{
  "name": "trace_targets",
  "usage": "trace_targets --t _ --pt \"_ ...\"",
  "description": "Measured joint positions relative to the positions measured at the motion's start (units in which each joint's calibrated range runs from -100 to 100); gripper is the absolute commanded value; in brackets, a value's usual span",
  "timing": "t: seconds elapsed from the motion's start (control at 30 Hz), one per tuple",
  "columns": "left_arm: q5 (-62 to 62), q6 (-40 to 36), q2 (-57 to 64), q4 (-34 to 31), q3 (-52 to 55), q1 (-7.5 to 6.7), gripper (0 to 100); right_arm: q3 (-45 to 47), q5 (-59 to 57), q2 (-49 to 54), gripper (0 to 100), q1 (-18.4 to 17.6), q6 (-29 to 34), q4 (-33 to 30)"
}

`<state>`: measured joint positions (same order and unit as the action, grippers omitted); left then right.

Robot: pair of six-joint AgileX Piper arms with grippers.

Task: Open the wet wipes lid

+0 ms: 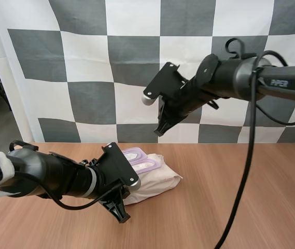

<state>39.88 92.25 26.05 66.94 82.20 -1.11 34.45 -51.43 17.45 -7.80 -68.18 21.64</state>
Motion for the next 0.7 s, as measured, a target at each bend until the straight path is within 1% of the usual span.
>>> trace_targets --t 0.03,0.2,0.27,0.4,0.53,0.7 --pt "0.00 0.00 0.06 0.00 0.00 0.00 100 0.34 -0.22 1.60 0 0.00 1.25 -1.07" --pt "-1.95 -1.05 2.00 -0.05 -0.17 0.00 100 0.64 -3.82 11.54 0 0.00 8.96 -7.43" --pt "-1.95 -1.05 3.74 -0.35 -0.17 0.00 100 0.64 -7.28 15.08 0 0.00 11.09 -8.34" --pt "-0.49 -1.63 9.59 -1.39 -0.17 0.00 100 0.64 -15.17 22.64 0 0.00 13.36 -9.49" --pt "3.14 -5.51 16.51 -5.80 -2.12 0.00 100 0.64 -18.62 30.20 0 0.00 16.42 -9.77" --pt "10.06 -12.93 26.45 -14.80 -6.82 0.00 100 0.64 -18.62 39.72 0 0.00 21.54 -9.63"
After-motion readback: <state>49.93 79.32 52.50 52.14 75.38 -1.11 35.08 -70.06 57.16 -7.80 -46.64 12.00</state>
